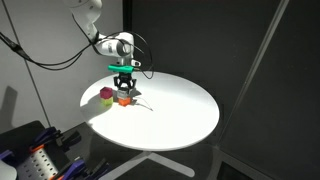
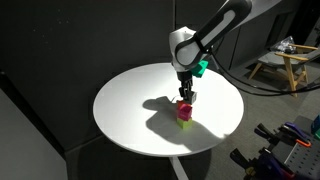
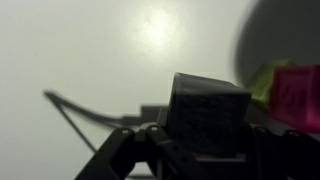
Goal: Put the grey block on top of the orange block
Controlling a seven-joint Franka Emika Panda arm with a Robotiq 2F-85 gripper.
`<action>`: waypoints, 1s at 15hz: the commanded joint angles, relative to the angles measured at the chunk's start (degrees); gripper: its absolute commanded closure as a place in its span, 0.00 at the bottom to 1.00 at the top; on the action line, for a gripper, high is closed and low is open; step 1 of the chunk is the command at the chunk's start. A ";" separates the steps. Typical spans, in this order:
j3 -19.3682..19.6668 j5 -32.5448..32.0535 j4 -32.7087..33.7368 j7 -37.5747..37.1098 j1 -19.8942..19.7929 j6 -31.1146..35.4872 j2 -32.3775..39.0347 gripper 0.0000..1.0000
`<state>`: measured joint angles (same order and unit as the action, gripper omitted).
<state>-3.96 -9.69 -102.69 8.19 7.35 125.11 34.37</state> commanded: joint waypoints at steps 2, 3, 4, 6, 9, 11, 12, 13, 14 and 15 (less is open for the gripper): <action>-0.06 -0.84 3.02 0.30 0.30 -0.46 1.91 0.69; -0.05 -0.84 3.19 0.32 0.33 -0.41 2.07 0.69; -0.04 -0.84 3.40 0.33 0.35 -0.41 2.28 0.69; 0.00 -0.82 3.85 0.34 0.36 -0.52 2.70 0.69; 0.03 -0.83 4.23 0.37 0.35 -0.65 3.08 0.43; 0.01 -0.76 4.32 0.43 0.30 -0.79 3.17 0.18; 0.01 -0.74 4.35 0.45 0.28 -0.90 3.23 0.14; 0.01 -0.72 4.34 0.45 0.27 -0.93 3.28 0.06; -0.02 -0.65 4.37 0.49 0.24 -1.04 3.35 0.01; 0.03 -0.69 4.38 0.41 0.27 -1.12 3.41 0.00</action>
<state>-3.96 -9.69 -100.04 8.20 7.65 125.11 37.02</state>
